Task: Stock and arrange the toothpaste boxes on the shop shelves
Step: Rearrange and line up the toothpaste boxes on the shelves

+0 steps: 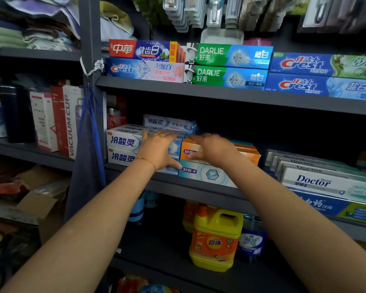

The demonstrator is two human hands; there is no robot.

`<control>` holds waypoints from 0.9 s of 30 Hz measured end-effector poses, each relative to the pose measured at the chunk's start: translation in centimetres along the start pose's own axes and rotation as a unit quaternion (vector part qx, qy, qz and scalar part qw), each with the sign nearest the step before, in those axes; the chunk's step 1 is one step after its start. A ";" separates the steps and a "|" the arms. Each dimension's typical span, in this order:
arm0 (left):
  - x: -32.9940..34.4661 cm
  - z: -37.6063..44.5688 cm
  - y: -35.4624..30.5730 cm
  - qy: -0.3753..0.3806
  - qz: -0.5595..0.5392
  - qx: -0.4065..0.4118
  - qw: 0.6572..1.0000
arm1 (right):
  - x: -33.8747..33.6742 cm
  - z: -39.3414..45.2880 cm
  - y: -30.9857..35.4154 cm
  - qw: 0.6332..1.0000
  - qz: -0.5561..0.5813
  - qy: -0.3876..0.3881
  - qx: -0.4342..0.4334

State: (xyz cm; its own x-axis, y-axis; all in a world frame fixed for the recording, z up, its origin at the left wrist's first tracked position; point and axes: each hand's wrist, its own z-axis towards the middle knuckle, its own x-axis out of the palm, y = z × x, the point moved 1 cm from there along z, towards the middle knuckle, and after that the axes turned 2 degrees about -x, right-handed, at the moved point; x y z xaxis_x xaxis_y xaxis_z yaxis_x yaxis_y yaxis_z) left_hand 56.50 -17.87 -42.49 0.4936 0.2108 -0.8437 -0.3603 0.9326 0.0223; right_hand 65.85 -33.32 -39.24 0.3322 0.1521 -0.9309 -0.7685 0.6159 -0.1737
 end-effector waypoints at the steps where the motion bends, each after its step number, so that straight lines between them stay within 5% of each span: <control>1: 0.0 0.0 0.0 0.001 0.002 0.000 1.000 | 0.0 0.0 0.0 1.000 0.006 0.003 0.002; 16: -0.3 -0.1 -0.1 0.012 0.007 0.016 1.000 | 0.3 -0.4 0.1 0.999 -0.036 -0.019 0.004; 19: -0.6 -1.4 -0.4 -0.022 -0.008 0.016 1.000 | 0.2 -2.9 0.9 0.985 -0.057 -0.166 -0.009; 23: 0.7 -6.0 -2.4 -0.227 -0.159 -0.022 0.961 | 2.7 -9.6 1.4 0.902 0.096 -0.419 0.047; 25: 2.2 -8.0 -3.6 -0.248 -0.178 -0.076 0.949 | 5.0 -12.1 1.0 0.873 0.129 -0.453 0.122; 27: 3.7 -9.0 -4.5 -0.191 -0.171 -0.143 0.956 | 6.9 -13.2 0.3 0.877 0.143 -0.415 0.195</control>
State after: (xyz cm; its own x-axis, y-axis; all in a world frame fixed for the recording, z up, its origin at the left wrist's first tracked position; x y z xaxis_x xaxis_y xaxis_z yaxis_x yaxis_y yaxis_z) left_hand 52.88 -23.90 -50.55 0.8544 0.0503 -0.5172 -0.3009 0.8593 -0.4135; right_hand 60.68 -42.30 -49.98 0.5642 0.7539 -0.3366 -0.6937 0.6539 0.3018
